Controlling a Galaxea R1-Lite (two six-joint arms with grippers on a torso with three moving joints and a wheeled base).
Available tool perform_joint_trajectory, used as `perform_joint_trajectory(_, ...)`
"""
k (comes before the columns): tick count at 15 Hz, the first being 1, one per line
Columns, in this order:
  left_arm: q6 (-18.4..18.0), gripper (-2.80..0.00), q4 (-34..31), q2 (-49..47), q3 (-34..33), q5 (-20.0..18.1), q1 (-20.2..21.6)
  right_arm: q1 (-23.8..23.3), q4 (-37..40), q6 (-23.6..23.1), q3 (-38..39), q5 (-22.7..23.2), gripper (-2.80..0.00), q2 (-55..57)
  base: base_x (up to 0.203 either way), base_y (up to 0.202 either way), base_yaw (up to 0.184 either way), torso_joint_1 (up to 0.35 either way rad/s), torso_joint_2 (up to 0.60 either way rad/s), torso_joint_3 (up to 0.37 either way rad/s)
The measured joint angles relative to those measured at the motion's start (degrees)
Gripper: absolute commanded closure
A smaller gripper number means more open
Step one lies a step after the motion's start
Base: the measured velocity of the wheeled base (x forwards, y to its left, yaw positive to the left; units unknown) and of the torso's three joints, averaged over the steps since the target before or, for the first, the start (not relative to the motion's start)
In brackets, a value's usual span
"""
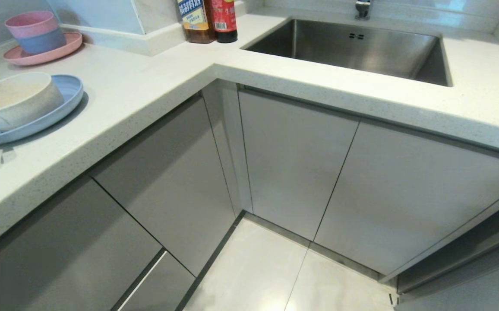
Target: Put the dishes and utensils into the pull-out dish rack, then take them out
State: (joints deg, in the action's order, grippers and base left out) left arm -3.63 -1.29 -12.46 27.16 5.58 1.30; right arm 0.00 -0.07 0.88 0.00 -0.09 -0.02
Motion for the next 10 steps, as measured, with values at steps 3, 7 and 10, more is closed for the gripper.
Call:
perform_joint_trajectory(3, -0.2, 0.00, -2.6, 6.8, -6.9, -0.2, -1.1, 0.0, 0.0, 0.0, 0.0, 0.0, 0.00, 0.0, 0.000, 0.000, 0.000, 0.000, 0.00, 0.000)
perform_joint_trajectory(7, -0.6, 0.00, 4.3, 11.5, -21.6, -0.8, -1.3, 0.0, 0.0, 0.0, 0.0, 0.0, 0.00, 0.0, 0.000, 0.000, 0.000, 0.000, 0.00, 0.000)
perform_joint_trajectory(10, 3.6, 0.00, 8.5, 12.3, -26.5, -3.8, -1.3, 0.0, 0.0, 0.0, 0.0, 0.0, 0.00, 0.0, 0.000, 0.000, 0.000, 0.000, 0.00, 0.000)
